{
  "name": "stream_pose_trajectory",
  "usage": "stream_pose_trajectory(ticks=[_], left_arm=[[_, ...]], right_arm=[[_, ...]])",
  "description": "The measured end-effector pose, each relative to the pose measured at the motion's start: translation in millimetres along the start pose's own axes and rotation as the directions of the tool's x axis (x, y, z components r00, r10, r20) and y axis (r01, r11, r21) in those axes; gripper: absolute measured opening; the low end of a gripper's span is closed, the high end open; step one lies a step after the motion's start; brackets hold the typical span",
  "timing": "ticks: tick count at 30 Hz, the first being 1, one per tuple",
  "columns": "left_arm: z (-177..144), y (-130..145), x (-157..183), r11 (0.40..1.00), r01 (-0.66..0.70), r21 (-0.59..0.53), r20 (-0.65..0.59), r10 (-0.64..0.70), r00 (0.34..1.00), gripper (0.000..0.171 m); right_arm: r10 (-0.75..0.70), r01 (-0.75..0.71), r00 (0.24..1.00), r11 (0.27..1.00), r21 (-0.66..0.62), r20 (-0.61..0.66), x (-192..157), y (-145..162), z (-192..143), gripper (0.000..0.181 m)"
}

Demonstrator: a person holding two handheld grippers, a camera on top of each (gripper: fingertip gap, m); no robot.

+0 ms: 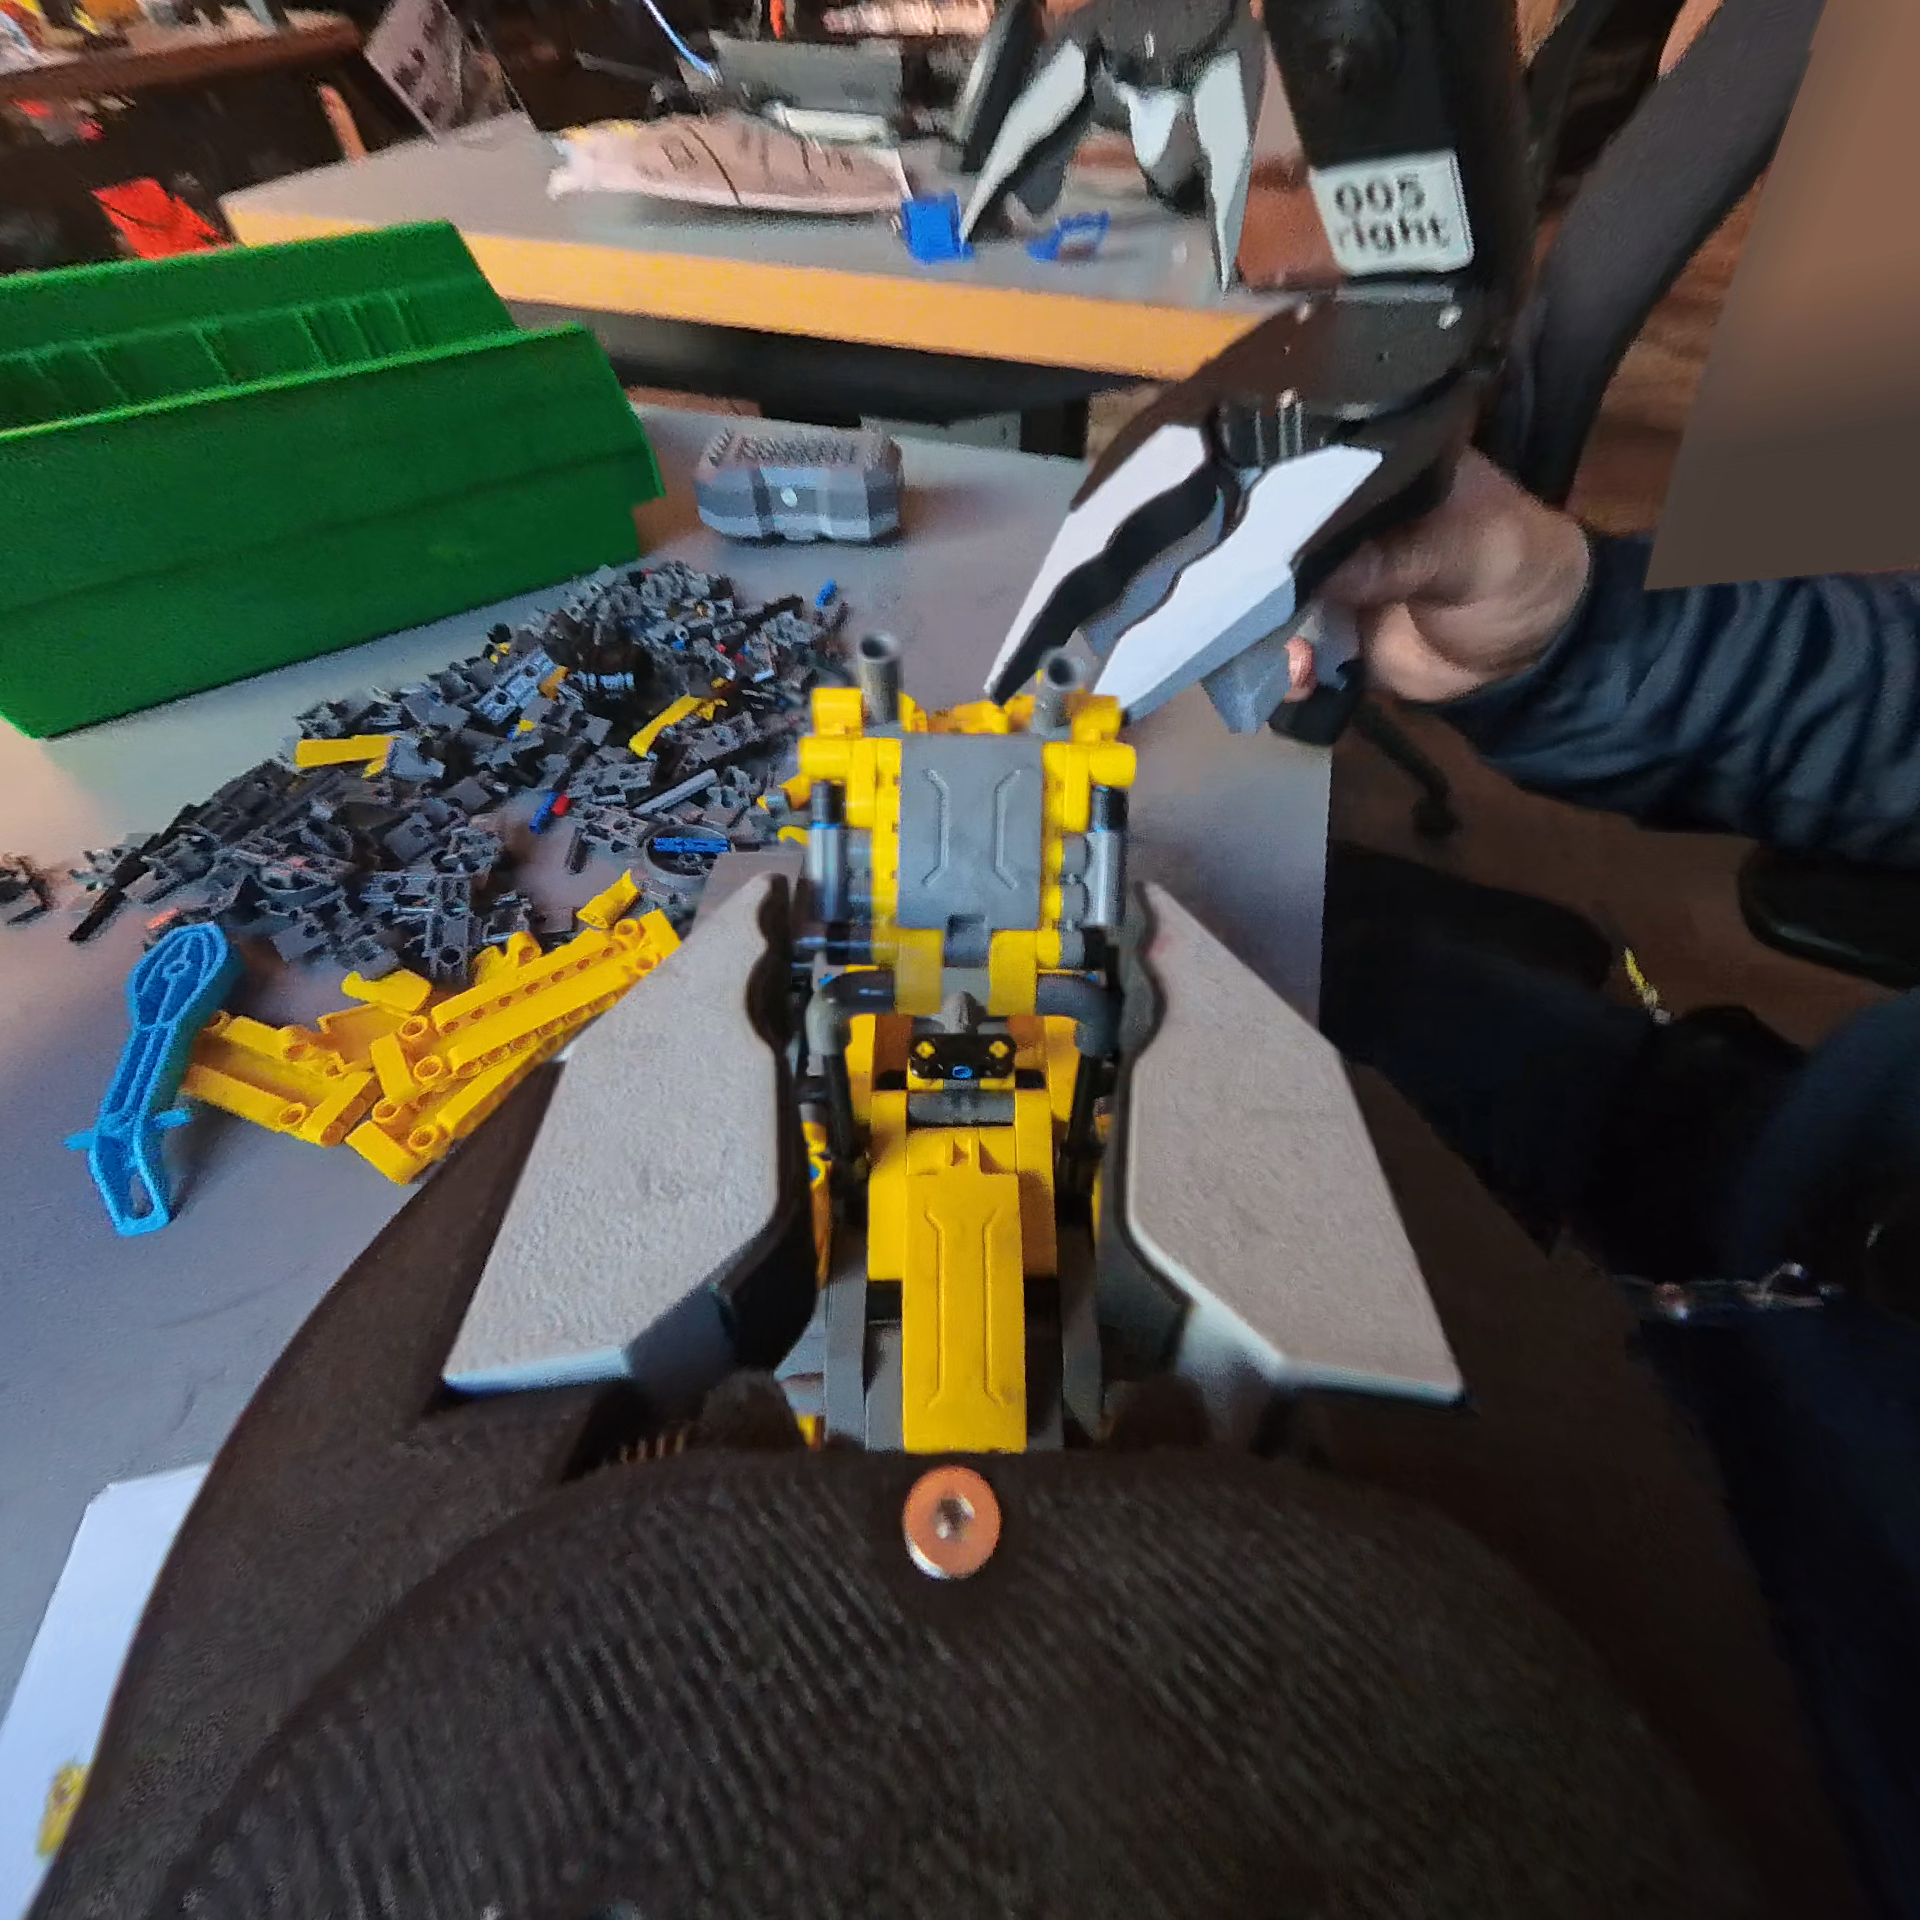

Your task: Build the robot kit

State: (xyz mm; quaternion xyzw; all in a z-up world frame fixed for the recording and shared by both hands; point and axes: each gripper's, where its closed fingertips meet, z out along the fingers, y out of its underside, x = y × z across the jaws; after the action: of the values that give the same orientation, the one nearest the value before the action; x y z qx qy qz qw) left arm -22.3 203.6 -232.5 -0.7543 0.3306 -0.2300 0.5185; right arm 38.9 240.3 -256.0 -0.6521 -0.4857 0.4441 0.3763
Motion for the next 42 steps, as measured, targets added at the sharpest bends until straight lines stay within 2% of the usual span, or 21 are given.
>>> stream_pose_trajectory(ticks=[4, 7, 10, 14, 18, 21, 27, 31, 35, 37, 40, 42], left_arm=[[1, 1, 0, 0.999, -0.038, -0.013, -0.039, 0.037, 0.999, 0.057], [-5, 2, -4, 0.998, -0.017, 0.055, -0.068, 0.021, 0.997, 0.057], [-16, 3, -7, 0.987, 0.004, 0.16, -0.103, 0.012, 0.995, 0.057], [-29, 5, -10, 0.961, 0.136, 0.242, -0.178, -0.094, 0.98, 0.055], [-35, 4, -10, 0.944, 0.152, 0.292, -0.198, -0.096, 0.976, 0.054], [-36, 4, -8, 0.941, 0.157, 0.299, -0.229, -0.089, 0.969, 0.054], [-34, 4, -7, 0.948, 0.157, 0.276, -0.261, -0.083, 0.962, 0.054], [-35, 4, -8, 0.948, 0.157, 0.277, -0.265, -0.082, 0.961, 0.054], [-34, 4, -8, 0.944, 0.156, 0.291, -0.255, -0.081, 0.964, 0.054], [-34, 4, -7, 0.945, 0.155, 0.289, -0.255, -0.08, 0.964, 0.054], [-33, 4, -7, 0.952, 0.137, 0.275, -0.258, -0.064, 0.964, 0.054], [-32, 4, -6, 0.959, 0.119, 0.257, -0.268, -0.048, 0.962, 0.054]], right_arm=[[0.004, 0.002, 0.997, 0.998, -0.066, 0.08, -21, 17, 12, 0.03], [0.004, 0.007, 0.99, 0.997, -0.074, 0.138, -39, 22, 20, 0.025], [0.003, 0.012, 0.979, 0.997, -0.074, 0.204, -56, 22, 25, 0.026], [-0.052, 0.063, 0.982, 0.997, -0.055, 0.183, -63, 20, 30, 0.029], [-0.02, 0.02, 0.991, 1.0, -0.002, 0.129, -54, 12, 27, 0.035], [0.043, -0.04, 0.983, 0.999, -0.022, 0.177, -57, 15, 27, 0.035], [0.05, -0.031, 0.978, 0.995, -0.093, 0.205, -65, 30, 34, 0.037], [0.096, -0.076, 0.97, 0.992, -0.099, 0.222, -65, 32, 36, 0.039], [0.092, -0.1, 0.973, 0.995, 0.026, 0.21, -59, 7, 26, 0.037], [0.082, -0.093, 0.975, 0.995, 0.044, 0.206, -58, -4, 25, 0.036], [0.213, -0.224, 0.91, 0.975, -0.011, 0.356, -76, -14, 33, 0.033], [0.314, -0.326, 0.838, 0.944, -0.051, 0.446, -83, -18, 37, 0.04]])
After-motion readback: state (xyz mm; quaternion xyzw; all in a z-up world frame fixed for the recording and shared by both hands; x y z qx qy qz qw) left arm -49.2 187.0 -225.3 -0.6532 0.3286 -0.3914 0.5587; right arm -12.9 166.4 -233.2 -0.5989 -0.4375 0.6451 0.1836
